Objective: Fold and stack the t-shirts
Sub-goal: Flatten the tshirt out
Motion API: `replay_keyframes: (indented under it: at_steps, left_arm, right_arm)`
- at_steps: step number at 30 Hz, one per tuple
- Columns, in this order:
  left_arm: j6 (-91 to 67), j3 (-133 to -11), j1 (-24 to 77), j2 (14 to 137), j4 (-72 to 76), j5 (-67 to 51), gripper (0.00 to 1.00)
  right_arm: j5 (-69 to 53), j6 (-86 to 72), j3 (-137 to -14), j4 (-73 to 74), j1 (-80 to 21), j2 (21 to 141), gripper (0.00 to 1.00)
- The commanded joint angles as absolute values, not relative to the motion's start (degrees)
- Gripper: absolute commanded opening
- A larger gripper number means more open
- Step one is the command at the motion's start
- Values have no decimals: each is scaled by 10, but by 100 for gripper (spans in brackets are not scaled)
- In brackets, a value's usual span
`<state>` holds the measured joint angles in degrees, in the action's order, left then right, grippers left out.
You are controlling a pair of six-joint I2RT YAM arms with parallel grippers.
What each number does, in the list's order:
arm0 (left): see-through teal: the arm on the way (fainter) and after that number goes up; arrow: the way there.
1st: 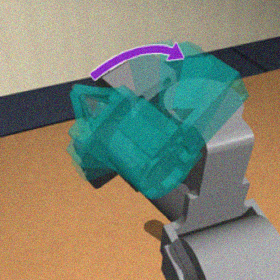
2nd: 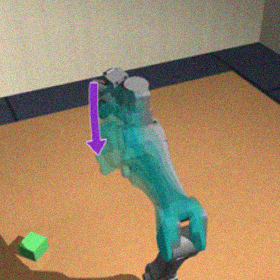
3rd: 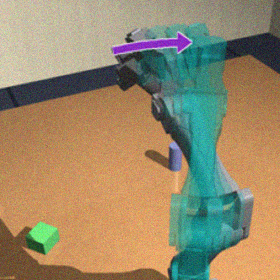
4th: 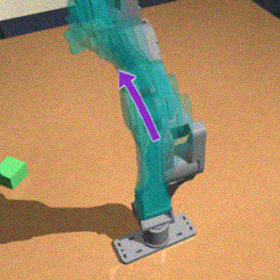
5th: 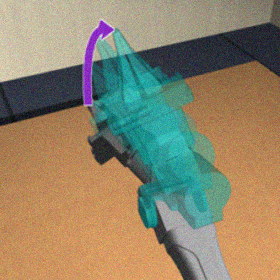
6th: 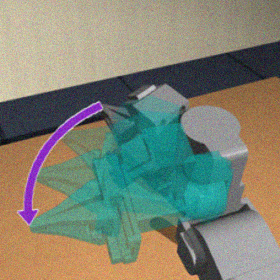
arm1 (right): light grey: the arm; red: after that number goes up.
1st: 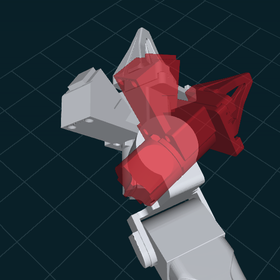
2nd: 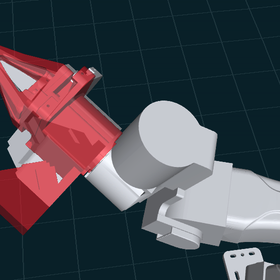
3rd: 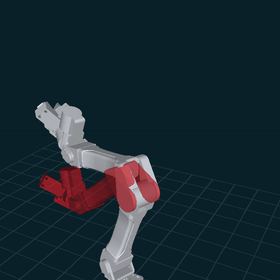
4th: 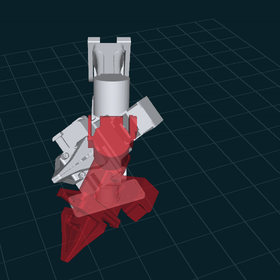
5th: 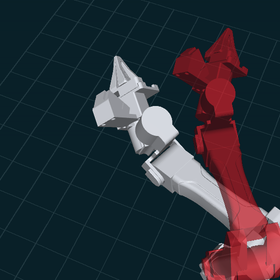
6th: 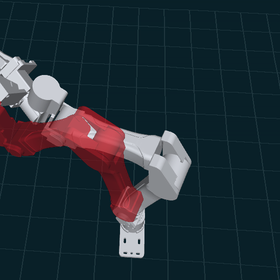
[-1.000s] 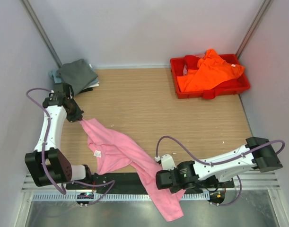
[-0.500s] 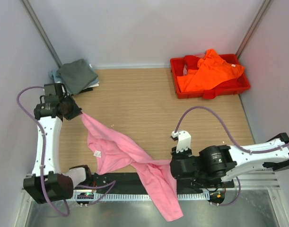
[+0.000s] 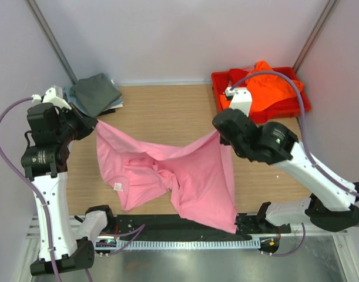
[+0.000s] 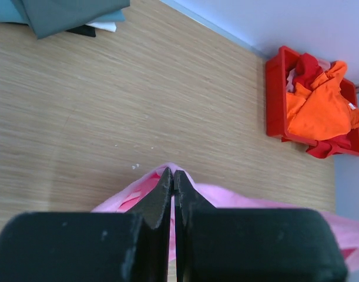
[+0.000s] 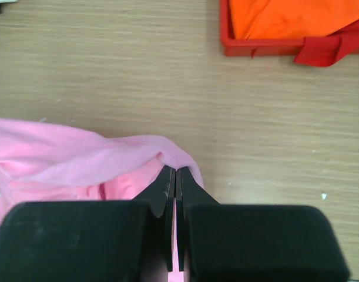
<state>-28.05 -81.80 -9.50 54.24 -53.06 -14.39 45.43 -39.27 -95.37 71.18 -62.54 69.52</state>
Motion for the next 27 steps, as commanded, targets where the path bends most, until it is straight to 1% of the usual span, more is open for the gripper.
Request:
replay_keyframes:
  at_steps: [1, 3, 6, 7, 8, 12, 13, 16, 18, 20, 21, 24, 25, 27]
  left_arm:
    - [-265, -854, -93, 548, -522, -149, 0]
    - [-261, -870, -88, 542, -535, -128, 0]
    - [-264, -900, -87, 520, -527, -133, 0]
    - [-265, -913, -86, 514, -522, -146, 0]
    - [-266, -918, -86, 507, -517, -151, 0]
    - [-265, -933, -85, 459, -470, -197, 0]
    - [-266, -931, -85, 434, -459, -202, 0]
    - [-263, -932, -84, 394, -418, -209, 0]
    - [-251, -949, -84, 367, -428, -189, 0]
    - [-227, -983, -84, 356, -454, -169, 0]
    - [-222, -998, -83, 353, -462, -136, 0]
    - [-197, -1077, -63, 366, -493, -85, 0]
    - [-190, -1120, -51, 371, -497, -58, 0]
    - [-173, -1161, -34, 389, -502, -44, 0]
  right_arm:
    - [383, -241, -993, 661, -512, 728, 1]
    - [347, -227, -1029, 644, -470, 724, 1]
    - [326, -193, -1078, 641, -468, 716, 1]
    - [294, -181, -1081, 635, -468, 699, 1]
    - [287, -165, -1079, 616, -468, 687, 1]
    - [242, -134, -1022, 566, -468, 599, 1]
    - [229, -128, -1008, 541, -468, 559, 1]
    - [159, -113, -947, 496, -468, 494, 1]
    - [117, -112, -910, 456, -469, 438, 1]
    - [98, -105, -896, 432, -468, 406, 1]
    - [91, -99, -896, 426, -468, 383, 1]
    - [98, -80, -920, 422, -468, 357, 1]
    - [105, -74, -927, 419, -468, 352, 1]
    - [111, -57, -944, 404, -469, 344, 1]
